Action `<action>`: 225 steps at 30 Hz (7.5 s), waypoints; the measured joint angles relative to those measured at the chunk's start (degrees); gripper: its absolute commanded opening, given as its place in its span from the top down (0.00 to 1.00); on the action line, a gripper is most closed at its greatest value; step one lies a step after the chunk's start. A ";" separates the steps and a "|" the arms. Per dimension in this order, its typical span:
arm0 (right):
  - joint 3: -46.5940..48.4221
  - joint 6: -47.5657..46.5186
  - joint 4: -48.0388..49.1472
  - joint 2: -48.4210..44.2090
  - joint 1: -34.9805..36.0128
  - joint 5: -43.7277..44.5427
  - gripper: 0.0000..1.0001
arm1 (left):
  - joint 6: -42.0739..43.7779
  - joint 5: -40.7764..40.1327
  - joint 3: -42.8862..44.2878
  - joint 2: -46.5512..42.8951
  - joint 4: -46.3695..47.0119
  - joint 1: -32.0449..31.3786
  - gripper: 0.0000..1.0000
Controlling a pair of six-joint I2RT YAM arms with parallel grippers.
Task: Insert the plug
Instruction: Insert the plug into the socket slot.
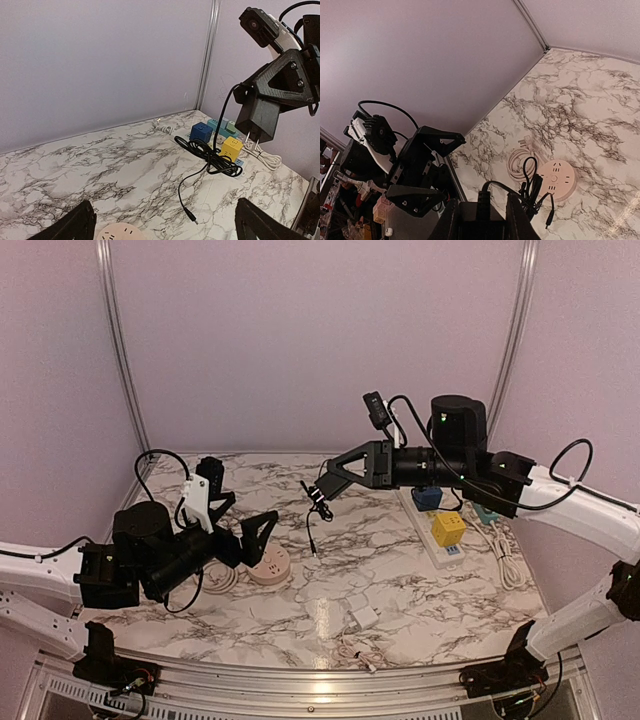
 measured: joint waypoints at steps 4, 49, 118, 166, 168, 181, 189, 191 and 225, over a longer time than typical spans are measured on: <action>0.00 -0.02 0.00 0.00 0.00 0.02 1.00 | -0.44 0.00 -0.28 -0.02 0.11 0.15 0.01; -0.09 -1.68 -0.02 0.35 0.00 0.22 1.00 | -5.22 1.29 -2.47 -2.21 0.22 3.08 0.01; 14.75 -17.94 -2.97 28.55 -2.14 7.98 1.00 | -30.42 1.75 -1.88 -16.94 -22.86 5.57 0.01; 27.30 -24.24 -8.81 30.25 -3.76 13.31 1.00 | -27.69 0.83 9.03 -15.56 -41.42 5.57 0.01; 27.06 -24.70 -8.96 30.25 -3.76 13.31 1.00 | -27.69 0.81 8.76 -14.97 -40.94 5.57 0.01; 27.19 -30.95 -17.66 31.36 -3.76 14.01 1.00 | -28.35 2.71 -0.70 -2.36 -28.57 6.16 0.01; 29.73 -34.99 -23.87 38.71 -3.76 11.45 1.00 | -28.52 7.08 -5.40 2.80 -18.45 11.82 0.01; 30.56 -35.63 -25.38 40.57 -3.61 10.56 1.00 | -28.26 9.18 -6.69 4.96 -15.54 13.64 0.01; 44.89 -37.24 -33.44 55.10 3.32 9.22 1.00 | -30.16 19.30 -11.06 17.18 -1.92 20.59 0.26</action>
